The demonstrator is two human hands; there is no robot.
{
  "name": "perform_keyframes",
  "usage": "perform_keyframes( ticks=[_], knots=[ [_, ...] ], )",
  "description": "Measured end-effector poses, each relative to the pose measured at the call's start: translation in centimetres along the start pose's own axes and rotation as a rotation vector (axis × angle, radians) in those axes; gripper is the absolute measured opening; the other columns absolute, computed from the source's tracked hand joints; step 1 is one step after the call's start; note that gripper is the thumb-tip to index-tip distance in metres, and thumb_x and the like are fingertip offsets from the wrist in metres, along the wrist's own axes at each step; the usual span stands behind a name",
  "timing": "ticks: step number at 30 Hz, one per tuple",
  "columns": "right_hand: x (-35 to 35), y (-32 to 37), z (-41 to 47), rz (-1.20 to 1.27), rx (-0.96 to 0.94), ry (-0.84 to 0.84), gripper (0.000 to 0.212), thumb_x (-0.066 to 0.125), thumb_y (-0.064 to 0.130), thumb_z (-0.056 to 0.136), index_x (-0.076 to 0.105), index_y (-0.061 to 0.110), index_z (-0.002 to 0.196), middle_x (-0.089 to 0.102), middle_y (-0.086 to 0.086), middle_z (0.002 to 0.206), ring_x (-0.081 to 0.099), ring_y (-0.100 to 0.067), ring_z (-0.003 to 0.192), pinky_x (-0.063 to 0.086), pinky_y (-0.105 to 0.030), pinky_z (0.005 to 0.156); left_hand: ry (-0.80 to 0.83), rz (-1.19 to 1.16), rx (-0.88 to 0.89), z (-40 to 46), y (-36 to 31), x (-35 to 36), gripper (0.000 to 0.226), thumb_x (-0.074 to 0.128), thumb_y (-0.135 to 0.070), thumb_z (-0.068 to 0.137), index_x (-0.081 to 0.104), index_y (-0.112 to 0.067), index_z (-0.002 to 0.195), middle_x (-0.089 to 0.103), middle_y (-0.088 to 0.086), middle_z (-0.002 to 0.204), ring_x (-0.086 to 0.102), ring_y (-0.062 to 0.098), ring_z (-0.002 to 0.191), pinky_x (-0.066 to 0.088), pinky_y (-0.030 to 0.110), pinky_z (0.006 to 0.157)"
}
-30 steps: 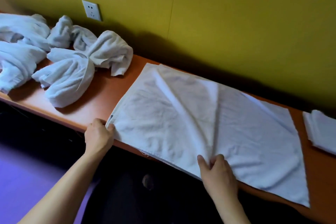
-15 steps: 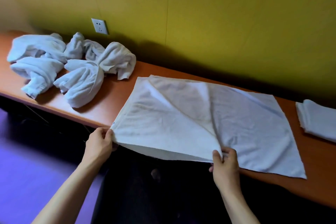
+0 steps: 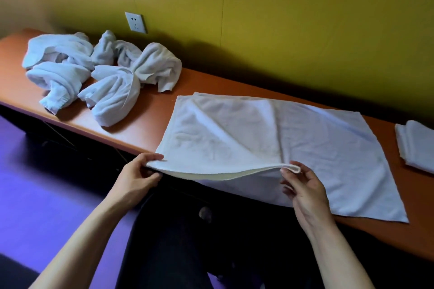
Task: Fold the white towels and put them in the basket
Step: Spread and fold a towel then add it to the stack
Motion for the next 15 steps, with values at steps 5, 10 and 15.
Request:
perform_keyframes(
  ticks=[5,10,15],
  knots=[
    [0.0,2.2,2.0,-0.231,-0.186,-0.091,0.006,0.070,0.013,0.092,0.070,0.016,0.096,0.066,0.007,0.057,0.054,-0.003,0.046,0.044,-0.014,0.046,-0.132,0.178,0.152,1.5,-1.4,-1.6,0.006,0.067,-0.033,0.094,0.070,-0.032,0.088,0.053,-0.012,0.062,0.043,0.005,0.056,0.036,0.020,0.051],
    [0.2,3.5,3.9,-0.439,-0.314,-0.182,0.006,0.074,0.035,0.088,0.071,0.030,0.086,0.069,0.012,0.082,0.061,0.007,0.070,0.045,-0.011,0.070,-0.167,0.212,0.191,2.8,-2.3,-1.4,0.021,0.068,-0.022,0.095,0.066,-0.031,0.076,0.063,-0.013,0.077,0.055,0.003,0.072,0.039,0.012,0.065],
    [1.5,3.2,6.2,-0.466,-0.342,-0.151,0.008,0.066,0.033,0.096,0.069,0.026,0.093,0.070,0.012,0.085,0.060,0.013,0.073,0.042,-0.004,0.063,-0.262,0.062,0.155,5.5,-2.1,-1.1,0.028,0.070,-0.033,0.093,0.063,-0.011,0.077,0.066,0.013,0.069,0.050,0.011,0.062,0.043,0.032,0.058]
  ],
)
Point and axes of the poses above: each hand's wrist, its own z-axis towards the middle knuckle, its own x-axis out of the palm, y = z × x, the point moved 7 cm from there along z, towards the middle knuckle
